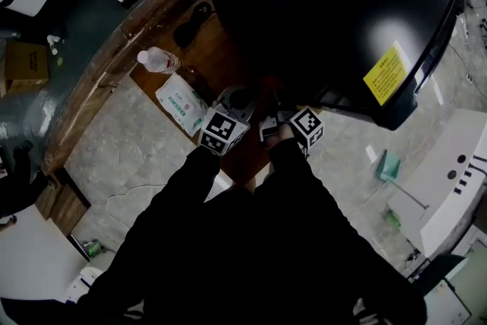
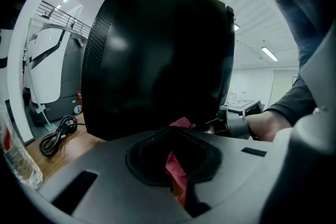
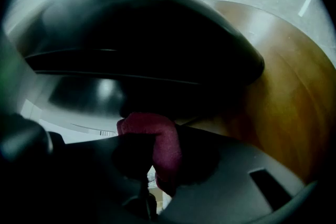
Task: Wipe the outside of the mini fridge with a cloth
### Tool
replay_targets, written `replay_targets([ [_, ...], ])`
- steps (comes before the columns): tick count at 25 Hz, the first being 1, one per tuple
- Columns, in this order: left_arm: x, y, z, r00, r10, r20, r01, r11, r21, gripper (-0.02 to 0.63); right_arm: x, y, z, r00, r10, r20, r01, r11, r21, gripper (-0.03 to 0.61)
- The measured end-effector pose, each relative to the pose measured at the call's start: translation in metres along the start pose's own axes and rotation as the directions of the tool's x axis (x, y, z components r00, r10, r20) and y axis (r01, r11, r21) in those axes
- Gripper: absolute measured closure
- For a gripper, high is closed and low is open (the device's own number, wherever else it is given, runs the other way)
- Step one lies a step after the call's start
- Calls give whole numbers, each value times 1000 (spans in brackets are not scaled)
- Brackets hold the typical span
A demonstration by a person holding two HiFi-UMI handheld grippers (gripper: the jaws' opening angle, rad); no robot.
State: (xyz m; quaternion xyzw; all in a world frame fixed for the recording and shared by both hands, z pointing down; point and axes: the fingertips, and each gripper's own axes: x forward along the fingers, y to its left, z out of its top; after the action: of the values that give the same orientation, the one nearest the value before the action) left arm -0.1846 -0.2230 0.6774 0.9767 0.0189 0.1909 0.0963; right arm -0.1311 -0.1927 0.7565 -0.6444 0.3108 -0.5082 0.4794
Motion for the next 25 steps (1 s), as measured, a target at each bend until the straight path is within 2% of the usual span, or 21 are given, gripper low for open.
replay_targets([
  [6, 9, 7, -41, 997, 16, -70, -20, 998, -57, 607, 10, -50, 3, 996, -91, 22, 91, 996, -4, 499],
  [9, 5, 4, -44, 997, 21, -70, -26, 997, -73, 607, 11, -57, 2, 994, -112, 6, 112, 990, -86, 499],
  [12, -4, 5, -31, 999, 33, -40, -37, 995, -88, 607, 7, -41, -3, 994, -91, -54, 78, 974, -211, 499],
  [15, -29, 8, -3, 998, 63, 19, -61, 993, -105, 607, -11, 5, -20, 992, -10, -128, -35, 937, -346, 497],
  [17, -50, 5, 25, 995, 71, 71, -63, 993, -102, 607, -32, 50, -33, 980, 58, -188, -138, 884, -447, 497],
  [20, -80, -15, 69, 990, 38, 136, -28, 997, -76, 607, -72, 122, -44, 952, 155, -263, -286, 756, -589, 497],
  [23, -108, -48, 106, 983, 0, 186, 13, 997, -70, 607, -121, 185, -39, 935, 208, -288, -355, 588, -727, 499],
  [25, -121, -70, 128, 978, -9, 210, 20, 999, -51, 607, -149, 220, -29, 930, 217, -297, -365, 446, -817, 499],
])
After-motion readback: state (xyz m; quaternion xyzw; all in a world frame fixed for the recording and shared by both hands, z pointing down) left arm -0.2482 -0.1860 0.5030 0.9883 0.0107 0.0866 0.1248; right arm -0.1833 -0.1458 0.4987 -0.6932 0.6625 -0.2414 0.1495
